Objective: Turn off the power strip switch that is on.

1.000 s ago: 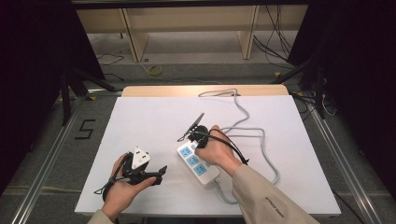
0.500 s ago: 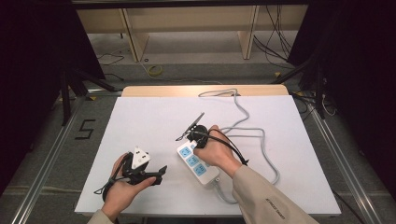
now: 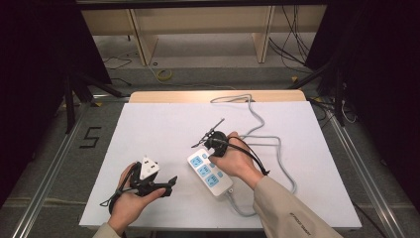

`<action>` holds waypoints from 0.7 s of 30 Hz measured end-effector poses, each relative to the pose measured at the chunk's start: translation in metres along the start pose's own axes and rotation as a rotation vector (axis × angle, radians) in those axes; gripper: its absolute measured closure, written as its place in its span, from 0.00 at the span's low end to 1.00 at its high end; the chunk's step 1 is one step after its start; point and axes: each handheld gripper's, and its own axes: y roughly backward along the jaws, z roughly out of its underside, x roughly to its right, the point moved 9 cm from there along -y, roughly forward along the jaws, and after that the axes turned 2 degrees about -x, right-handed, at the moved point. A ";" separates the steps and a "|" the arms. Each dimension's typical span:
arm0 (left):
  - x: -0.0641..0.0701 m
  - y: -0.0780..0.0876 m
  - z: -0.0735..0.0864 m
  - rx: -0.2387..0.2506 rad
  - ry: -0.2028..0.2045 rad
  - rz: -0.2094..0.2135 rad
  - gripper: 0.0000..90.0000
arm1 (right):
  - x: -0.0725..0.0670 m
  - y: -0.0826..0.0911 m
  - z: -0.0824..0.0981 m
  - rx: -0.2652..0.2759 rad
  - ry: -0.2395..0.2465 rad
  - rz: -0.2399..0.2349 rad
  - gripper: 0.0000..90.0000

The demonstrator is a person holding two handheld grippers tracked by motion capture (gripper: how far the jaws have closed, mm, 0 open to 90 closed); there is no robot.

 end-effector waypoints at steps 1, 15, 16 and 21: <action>0.000 0.000 0.000 -0.001 0.000 -0.001 0.20 | 0.001 0.001 0.001 0.008 0.002 -0.002 1.00; 0.000 0.000 0.001 -0.002 0.003 -0.003 0.20 | 0.023 0.028 0.023 0.180 0.009 -0.030 1.00; 0.000 0.000 0.001 -0.003 0.003 -0.004 0.20 | 0.026 0.031 0.026 0.190 0.007 -0.031 1.00; 0.000 -0.001 0.001 -0.007 0.007 -0.003 0.20 | 0.037 0.043 0.045 0.233 -0.013 -0.031 1.00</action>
